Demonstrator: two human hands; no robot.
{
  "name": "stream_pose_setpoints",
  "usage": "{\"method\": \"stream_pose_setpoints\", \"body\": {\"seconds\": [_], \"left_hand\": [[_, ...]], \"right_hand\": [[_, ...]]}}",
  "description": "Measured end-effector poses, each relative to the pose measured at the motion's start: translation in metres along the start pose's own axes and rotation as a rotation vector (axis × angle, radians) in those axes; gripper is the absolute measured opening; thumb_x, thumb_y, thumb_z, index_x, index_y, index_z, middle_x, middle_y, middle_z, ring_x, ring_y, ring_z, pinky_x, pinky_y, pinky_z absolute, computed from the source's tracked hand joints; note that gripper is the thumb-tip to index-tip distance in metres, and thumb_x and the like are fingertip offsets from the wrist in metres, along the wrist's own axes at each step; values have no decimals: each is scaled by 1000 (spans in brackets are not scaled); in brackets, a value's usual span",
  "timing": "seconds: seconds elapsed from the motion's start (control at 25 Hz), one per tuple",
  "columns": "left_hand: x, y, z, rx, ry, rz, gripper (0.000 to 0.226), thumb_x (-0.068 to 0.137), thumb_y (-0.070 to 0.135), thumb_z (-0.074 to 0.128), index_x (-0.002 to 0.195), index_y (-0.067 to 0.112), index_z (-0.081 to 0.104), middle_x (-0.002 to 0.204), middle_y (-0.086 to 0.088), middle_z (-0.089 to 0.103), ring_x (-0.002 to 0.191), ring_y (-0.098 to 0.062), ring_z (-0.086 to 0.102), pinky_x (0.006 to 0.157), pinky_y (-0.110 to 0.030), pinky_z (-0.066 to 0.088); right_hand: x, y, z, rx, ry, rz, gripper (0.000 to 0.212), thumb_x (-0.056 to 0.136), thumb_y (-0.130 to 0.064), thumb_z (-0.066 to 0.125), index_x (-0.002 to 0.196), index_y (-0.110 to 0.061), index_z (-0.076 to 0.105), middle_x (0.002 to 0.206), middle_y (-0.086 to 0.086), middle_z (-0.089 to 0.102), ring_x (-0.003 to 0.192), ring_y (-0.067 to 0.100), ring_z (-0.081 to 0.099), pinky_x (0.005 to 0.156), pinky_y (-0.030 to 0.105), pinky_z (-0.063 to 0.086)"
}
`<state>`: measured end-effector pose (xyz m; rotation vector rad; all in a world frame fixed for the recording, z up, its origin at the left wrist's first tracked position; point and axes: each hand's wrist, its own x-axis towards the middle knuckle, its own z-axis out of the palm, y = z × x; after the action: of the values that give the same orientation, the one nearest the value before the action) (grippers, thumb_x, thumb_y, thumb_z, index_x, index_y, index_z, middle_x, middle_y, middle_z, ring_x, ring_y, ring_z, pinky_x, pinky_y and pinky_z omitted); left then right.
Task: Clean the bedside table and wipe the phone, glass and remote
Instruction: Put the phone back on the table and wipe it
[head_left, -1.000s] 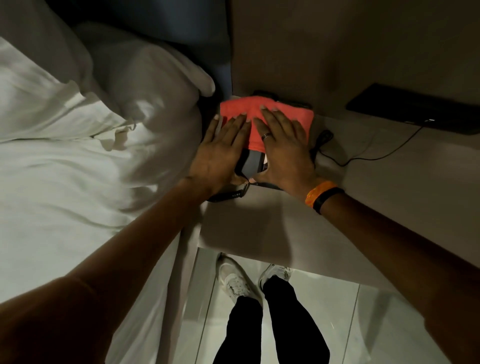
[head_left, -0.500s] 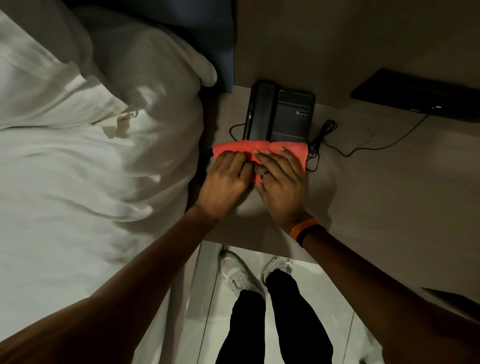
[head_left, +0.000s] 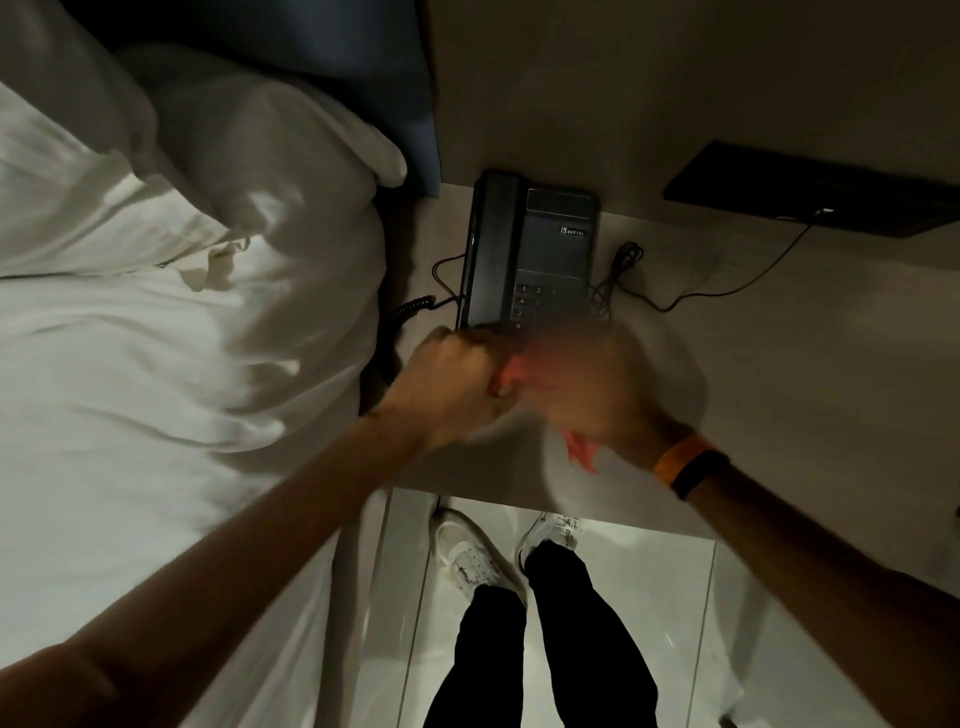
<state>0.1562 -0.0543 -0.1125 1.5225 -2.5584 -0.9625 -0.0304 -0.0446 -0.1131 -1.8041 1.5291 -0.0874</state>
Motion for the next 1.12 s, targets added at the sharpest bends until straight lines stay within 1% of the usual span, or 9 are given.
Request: {"method": "stream_pose_setpoints", "body": {"seconds": [0.12, 0.24, 0.36, 0.52, 0.6, 0.72, 0.8, 0.92, 1.12], "left_hand": [[50, 11, -53, -303, -7, -109, 25, 91, 20, 71, 115, 14, 69, 93, -2, 73, 74, -10, 67, 74, -22, 56], [98, 4, -74, -649, 120, -310, 11, 96, 13, 66, 106, 16, 69, 88, 2, 69, 65, 0, 62, 59, -16, 52], [107, -4, -47, -895, 250, -602, 13, 96, 10, 64, 107, 16, 60, 97, -10, 68, 68, -12, 62, 66, -35, 59], [80, 7, -8, -671, 54, -486, 53, 98, 11, 60, 144, 19, 34, 110, -18, 69, 71, -24, 70, 67, -43, 63], [77, 12, -10, -313, 30, -397, 54, 102, 23, 55, 149, 17, 30, 108, -19, 69, 77, -31, 70, 59, -37, 56], [76, 4, -23, 206, 163, -376, 55, 98, 42, 57, 146, 20, 42, 110, -18, 68, 96, -40, 67, 69, -39, 49], [73, -9, -28, 137, 111, -316, 67, 90, 43, 69, 147, 20, 42, 132, -16, 58, 119, -38, 57, 88, -47, 54], [70, -28, -30, -5, -51, -168, 102, 76, 38, 84, 157, 10, 28, 161, -13, 28, 146, -35, 30, 115, -53, 39], [60, -42, -21, 150, -138, -98, 133, 57, 33, 95, 159, 3, 15, 170, -12, 6, 153, -34, 18, 122, -42, 25]], "right_hand": [[28, 8, -59, 136, 127, -15, 10, 75, -34, 62, 67, -29, 67, 60, -6, 62, 56, -3, 56, 58, 16, 40], [78, 21, -91, 145, 314, -48, 38, 78, -33, 64, 113, -23, 74, 108, -1, 75, 98, 8, 67, 93, 29, 53], [96, 30, -84, 156, 650, 9, 35, 84, -29, 60, 116, -21, 72, 119, 0, 70, 116, 17, 63, 105, 32, 48], [79, 27, -23, 94, 470, 78, 41, 94, -25, 59, 133, -14, 63, 149, 12, 50, 142, 29, 43, 120, 37, 33], [83, 27, -5, -21, 347, 58, 59, 98, -36, 50, 151, -12, 44, 165, 14, 28, 155, 31, 23, 126, 42, 19], [98, 25, 1, -209, 278, -3, 75, 95, -49, 23, 159, -10, 27, 170, 13, 15, 159, 29, 9, 129, 51, 8], [104, 31, 2, -312, 247, -59, 83, 89, -55, 19, 160, -10, 25, 171, 13, 14, 159, 29, 8, 130, 52, 5], [104, 44, -1, -371, 228, -158, 89, 89, -63, 31, 160, -9, 25, 169, 13, 20, 159, 29, 13, 130, 49, 6], [101, 60, -22, -366, 190, -321, 91, 83, -57, 46, 158, -10, 29, 168, 9, 25, 158, 26, 16, 130, 47, 6]]}}
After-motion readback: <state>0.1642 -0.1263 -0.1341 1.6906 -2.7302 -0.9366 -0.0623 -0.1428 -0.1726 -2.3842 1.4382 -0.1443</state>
